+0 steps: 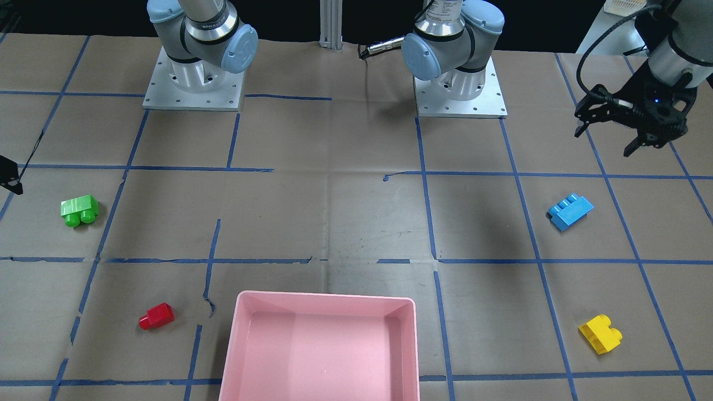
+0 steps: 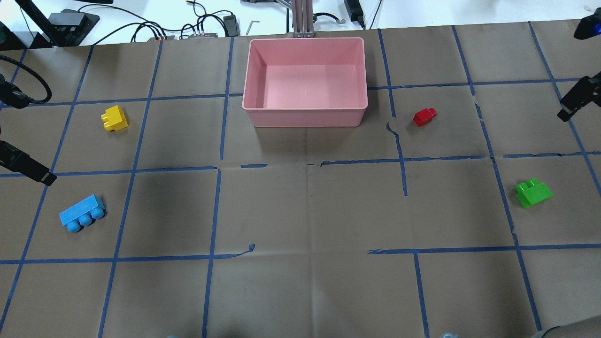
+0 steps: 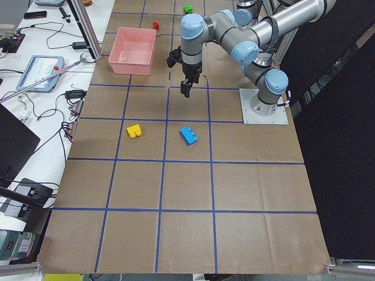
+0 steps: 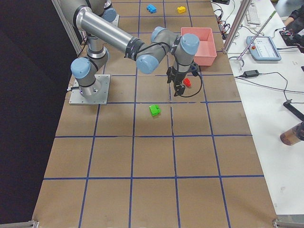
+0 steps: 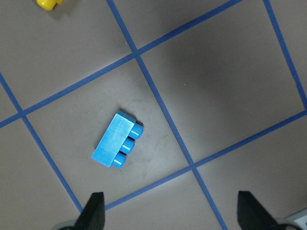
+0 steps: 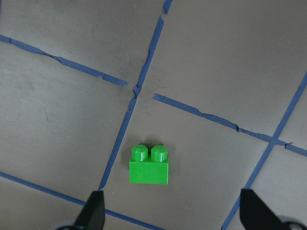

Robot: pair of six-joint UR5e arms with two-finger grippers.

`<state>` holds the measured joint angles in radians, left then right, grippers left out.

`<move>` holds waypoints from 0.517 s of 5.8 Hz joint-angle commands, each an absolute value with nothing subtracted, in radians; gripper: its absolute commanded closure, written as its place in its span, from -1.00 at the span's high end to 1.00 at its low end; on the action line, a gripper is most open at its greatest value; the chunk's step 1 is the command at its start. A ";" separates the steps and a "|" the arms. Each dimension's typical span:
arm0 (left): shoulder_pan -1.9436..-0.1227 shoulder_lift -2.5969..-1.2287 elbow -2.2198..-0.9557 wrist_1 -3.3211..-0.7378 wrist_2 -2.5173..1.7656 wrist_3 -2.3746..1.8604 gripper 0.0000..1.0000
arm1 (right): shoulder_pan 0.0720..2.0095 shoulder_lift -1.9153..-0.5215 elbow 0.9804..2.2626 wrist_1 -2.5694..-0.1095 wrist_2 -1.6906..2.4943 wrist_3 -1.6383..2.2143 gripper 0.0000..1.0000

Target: Put all blocks into box

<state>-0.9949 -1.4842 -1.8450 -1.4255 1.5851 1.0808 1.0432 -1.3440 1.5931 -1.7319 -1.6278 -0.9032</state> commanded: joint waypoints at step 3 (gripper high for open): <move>-0.907 -1.754 -1.903 -1.159 1.586 1.372 0.95 | 0.976 -1.344 2.007 -2.164 -1.623 -1.000 0.99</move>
